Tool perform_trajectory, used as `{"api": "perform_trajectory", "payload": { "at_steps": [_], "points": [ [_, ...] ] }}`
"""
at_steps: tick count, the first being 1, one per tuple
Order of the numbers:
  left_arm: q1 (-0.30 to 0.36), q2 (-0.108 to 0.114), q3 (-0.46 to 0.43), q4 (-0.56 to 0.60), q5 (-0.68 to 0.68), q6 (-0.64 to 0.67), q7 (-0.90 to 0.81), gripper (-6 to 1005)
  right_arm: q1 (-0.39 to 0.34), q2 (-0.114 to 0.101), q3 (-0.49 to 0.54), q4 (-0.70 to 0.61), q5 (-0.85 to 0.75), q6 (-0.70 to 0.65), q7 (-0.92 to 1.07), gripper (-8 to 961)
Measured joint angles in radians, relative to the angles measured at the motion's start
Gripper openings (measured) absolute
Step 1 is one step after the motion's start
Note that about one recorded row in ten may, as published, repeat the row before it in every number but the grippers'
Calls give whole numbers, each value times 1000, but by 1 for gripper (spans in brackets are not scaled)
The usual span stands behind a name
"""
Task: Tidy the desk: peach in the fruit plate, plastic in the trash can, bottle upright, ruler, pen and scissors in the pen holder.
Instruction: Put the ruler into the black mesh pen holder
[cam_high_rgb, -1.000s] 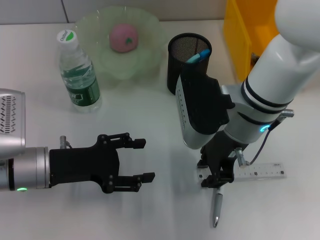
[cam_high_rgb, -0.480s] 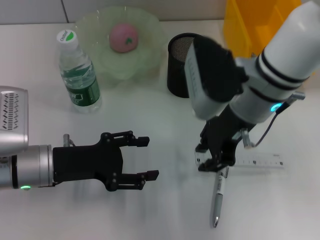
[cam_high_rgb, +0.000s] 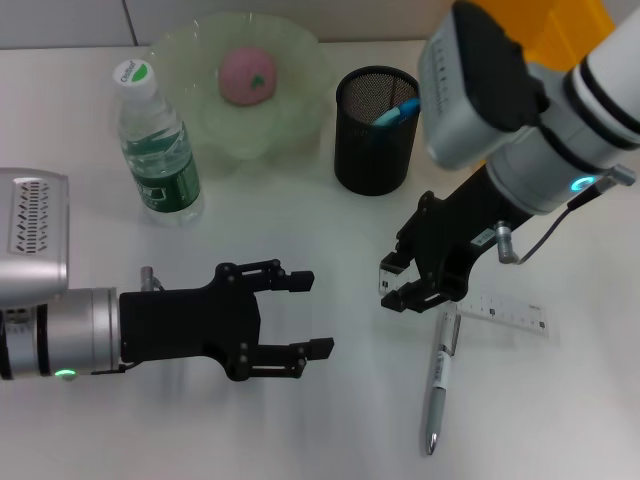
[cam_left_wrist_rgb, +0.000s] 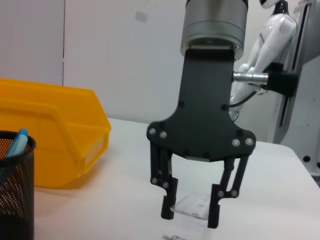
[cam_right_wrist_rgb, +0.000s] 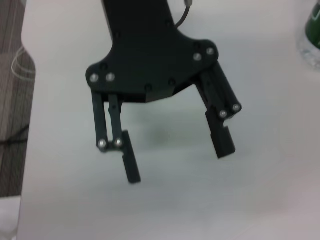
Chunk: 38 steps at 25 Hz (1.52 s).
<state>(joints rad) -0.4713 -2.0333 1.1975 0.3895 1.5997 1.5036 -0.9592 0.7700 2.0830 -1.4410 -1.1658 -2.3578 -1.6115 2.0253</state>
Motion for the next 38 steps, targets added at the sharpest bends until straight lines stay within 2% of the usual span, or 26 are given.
{"api": "perform_trajectory", "payload": {
  "at_steps": [10,16,22,26,38],
  "points": [
    [-7,-21,-25,0,0,22,-39,784,-46,-1,158,-34,64,-36,-64,387],
    [-3,-29,-78,-1,0,62,-39,784,-133,-1,274,-36,223,-28,-207,386],
    [-6,-33,-101,-8,0,74,-39,784,-207,-2,335,-2,369,-23,-346,387],
    [-4,-33,-125,-11,-2,89,-40,784,-276,-1,359,73,502,-23,-549,386],
    [16,-33,-157,-17,-22,91,-41,784,-302,-1,461,354,651,-25,-967,387]
  ]
}}
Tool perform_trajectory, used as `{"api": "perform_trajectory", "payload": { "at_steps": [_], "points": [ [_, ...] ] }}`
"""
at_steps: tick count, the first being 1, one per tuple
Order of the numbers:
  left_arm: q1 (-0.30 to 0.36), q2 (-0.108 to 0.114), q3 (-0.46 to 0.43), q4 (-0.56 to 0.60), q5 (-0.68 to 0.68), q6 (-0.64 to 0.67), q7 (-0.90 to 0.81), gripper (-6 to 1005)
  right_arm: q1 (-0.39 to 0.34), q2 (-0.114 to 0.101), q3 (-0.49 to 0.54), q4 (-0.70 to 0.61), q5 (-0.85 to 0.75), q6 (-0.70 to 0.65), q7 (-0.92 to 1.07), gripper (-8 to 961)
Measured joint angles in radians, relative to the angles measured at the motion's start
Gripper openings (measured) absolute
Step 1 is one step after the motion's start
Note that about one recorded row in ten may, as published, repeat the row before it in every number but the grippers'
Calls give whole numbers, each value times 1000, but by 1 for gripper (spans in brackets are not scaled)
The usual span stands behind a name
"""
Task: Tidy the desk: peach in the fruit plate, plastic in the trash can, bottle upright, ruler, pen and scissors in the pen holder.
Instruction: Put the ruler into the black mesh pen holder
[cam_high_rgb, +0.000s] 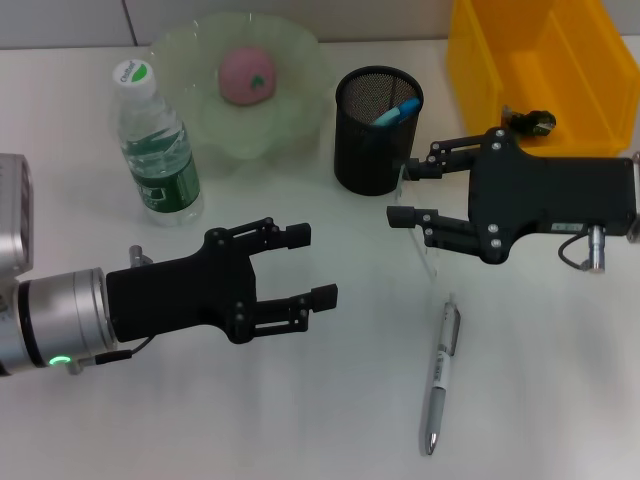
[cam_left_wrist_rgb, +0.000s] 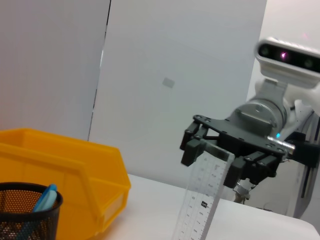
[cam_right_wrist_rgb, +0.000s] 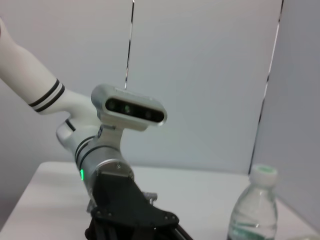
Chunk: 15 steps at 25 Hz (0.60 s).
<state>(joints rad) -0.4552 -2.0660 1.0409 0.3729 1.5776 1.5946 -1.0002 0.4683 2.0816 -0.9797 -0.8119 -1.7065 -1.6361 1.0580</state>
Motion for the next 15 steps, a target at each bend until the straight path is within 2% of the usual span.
{"api": "perform_trajectory", "payload": {
  "at_steps": [4,8,15],
  "points": [
    [5,4,-10,4,-3,0,0,784,-2,0,8,117,62,-10,-178,387],
    [11,4,-27,2,-4,1,0,784,-3,1,10,176,98,-31,-292,387],
    [15,2,-49,0,-4,1,-10,784,-14,0,14,191,99,-48,-434,386]
  ]
}}
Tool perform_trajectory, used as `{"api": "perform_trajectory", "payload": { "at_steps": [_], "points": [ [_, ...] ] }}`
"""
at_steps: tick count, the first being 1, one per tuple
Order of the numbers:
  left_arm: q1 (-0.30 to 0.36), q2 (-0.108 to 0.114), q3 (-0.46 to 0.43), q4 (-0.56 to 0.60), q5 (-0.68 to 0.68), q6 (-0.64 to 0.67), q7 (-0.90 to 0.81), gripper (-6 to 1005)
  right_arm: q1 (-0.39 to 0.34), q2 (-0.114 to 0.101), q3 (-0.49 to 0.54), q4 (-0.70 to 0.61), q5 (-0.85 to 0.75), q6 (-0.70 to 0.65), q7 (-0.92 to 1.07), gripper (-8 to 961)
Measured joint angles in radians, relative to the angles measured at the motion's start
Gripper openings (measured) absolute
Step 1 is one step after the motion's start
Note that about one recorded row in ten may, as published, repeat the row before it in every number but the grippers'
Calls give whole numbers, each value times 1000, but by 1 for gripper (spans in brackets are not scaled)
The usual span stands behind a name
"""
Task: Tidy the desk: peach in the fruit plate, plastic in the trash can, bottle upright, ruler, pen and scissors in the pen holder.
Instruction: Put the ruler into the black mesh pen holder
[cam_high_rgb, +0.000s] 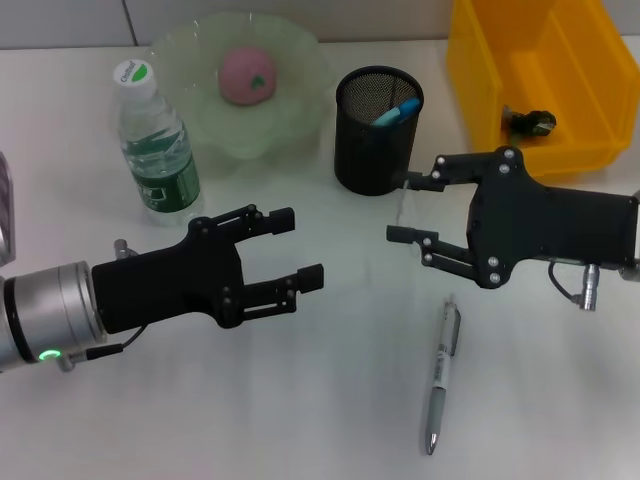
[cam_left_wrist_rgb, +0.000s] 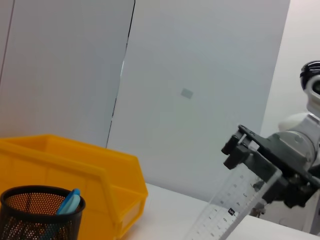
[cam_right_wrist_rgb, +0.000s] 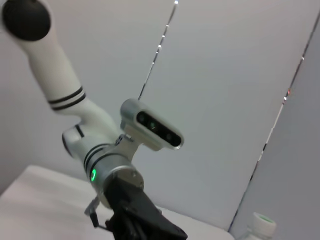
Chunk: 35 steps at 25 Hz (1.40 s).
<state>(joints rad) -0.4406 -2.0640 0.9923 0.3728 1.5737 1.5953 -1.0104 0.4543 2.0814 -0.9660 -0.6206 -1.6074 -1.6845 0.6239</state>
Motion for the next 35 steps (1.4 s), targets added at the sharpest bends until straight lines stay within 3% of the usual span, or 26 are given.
{"api": "perform_trajectory", "payload": {
  "at_steps": [15,27,35],
  "points": [
    [-8,-4,-2,-9,0,-3,-39,784,-50,3,3,32,57,-34,-463,390],
    [-2,-5,-3,-12,-3,-4,-51,784,-39,7,-5,205,157,-28,-913,395],
    [-2,-5,2,-22,-3,-2,-51,784,-32,8,-7,268,224,-35,-1063,399]
  ]
}}
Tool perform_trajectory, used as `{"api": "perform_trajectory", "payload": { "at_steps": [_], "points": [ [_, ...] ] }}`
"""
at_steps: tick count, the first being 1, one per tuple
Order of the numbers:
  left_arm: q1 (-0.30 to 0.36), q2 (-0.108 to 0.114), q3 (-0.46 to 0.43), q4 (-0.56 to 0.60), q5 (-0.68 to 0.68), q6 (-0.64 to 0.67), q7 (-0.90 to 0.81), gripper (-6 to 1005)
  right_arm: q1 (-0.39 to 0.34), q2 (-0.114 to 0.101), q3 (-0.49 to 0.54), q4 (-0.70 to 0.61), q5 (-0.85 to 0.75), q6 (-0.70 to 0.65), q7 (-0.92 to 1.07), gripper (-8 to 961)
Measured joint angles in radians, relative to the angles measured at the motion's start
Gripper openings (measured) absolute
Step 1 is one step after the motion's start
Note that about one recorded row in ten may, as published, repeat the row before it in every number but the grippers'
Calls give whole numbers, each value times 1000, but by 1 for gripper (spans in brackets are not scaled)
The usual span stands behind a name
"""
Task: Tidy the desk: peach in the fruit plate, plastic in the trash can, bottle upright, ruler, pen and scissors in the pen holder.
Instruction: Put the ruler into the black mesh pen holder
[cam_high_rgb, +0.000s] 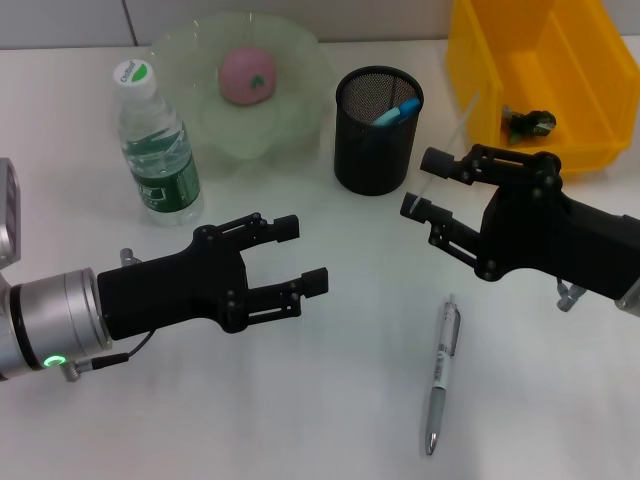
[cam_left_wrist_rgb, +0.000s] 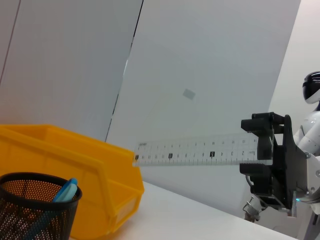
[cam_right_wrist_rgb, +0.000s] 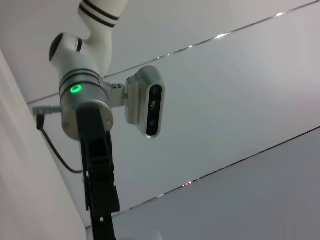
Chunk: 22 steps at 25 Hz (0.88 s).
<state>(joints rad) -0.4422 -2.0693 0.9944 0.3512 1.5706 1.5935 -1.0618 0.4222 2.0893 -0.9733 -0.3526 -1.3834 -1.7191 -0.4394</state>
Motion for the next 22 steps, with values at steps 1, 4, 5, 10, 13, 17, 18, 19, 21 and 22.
{"api": "perform_trajectory", "payload": {
  "at_steps": [1,4,5,10,13,17,18,19,21,22],
  "points": [
    [0,0,1,0,0,0,0,784,1,0,0,7,4,0,-25,399],
    [0,0,3,0,0,0,2,784,10,0,0,26,7,3,-85,401],
    [0,0,3,0,0,0,3,784,16,1,0,36,7,4,-111,401],
    [2,-1,4,-6,0,2,9,784,52,1,9,91,12,28,-208,403],
    [3,-2,4,-15,2,2,29,784,77,1,10,97,13,55,-220,404],
    [4,-2,4,-20,2,2,44,784,100,0,10,99,14,91,-221,406],
    [4,-2,2,-22,1,2,53,784,118,1,10,104,14,118,-221,407],
    [4,-1,1,-22,1,1,57,784,118,1,10,104,14,118,-221,407],
    [4,-1,-1,-22,1,-1,62,784,138,1,10,113,15,140,-222,408],
    [4,0,-2,-23,1,-5,66,784,145,1,10,116,15,149,-222,408]
  ]
}}
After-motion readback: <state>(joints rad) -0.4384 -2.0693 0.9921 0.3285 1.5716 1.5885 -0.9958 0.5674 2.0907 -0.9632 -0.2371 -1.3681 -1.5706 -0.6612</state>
